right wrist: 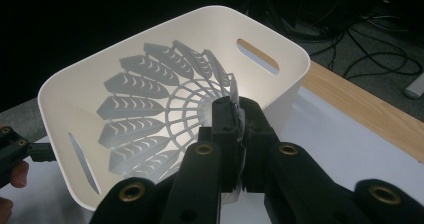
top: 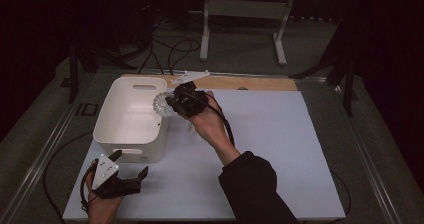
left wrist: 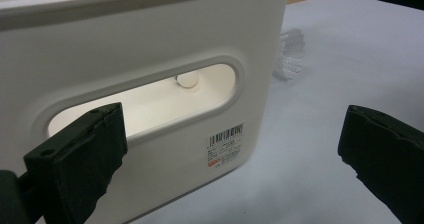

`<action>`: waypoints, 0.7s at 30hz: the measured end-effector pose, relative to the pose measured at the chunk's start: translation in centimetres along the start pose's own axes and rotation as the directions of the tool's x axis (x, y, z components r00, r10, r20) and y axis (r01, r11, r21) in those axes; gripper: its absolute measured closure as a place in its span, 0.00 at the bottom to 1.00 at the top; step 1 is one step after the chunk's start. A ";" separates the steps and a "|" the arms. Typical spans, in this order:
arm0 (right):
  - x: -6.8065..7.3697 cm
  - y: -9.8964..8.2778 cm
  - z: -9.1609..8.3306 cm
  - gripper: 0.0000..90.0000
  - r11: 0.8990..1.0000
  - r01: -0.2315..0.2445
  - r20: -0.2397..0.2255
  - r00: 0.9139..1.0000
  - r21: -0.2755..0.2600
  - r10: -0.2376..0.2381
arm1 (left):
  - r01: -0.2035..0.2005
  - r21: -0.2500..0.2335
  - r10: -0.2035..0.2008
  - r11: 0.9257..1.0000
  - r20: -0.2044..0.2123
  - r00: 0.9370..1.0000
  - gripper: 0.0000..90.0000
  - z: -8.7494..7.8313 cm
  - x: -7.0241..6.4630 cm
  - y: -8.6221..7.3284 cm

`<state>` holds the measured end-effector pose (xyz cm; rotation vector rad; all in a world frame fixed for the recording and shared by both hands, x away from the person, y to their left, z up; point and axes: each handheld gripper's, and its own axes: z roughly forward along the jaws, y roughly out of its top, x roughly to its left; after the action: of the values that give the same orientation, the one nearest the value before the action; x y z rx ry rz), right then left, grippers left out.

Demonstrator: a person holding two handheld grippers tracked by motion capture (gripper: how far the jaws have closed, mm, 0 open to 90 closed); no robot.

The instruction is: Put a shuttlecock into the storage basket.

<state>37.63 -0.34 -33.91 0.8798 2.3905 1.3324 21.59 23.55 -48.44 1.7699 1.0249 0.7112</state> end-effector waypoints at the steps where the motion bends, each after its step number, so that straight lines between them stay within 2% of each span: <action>1: 0.0 0.0 0.1 0.97 1.000 0.003 -0.002 1.000 -0.001 -0.003 | -0.001 0.001 0.001 1.000 0.000 1.000 0.00 0.0 0.0 0.0; 21: 1.7 0.9 1.2 0.97 1.000 0.029 -0.033 0.999 0.006 -0.028 | 0.006 -0.004 -0.006 1.000 0.003 1.000 0.00 0.0 0.0 0.0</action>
<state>37.19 1.90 -33.70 0.8288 2.4235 1.3396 21.59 23.51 -48.45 1.7634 1.0260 0.7065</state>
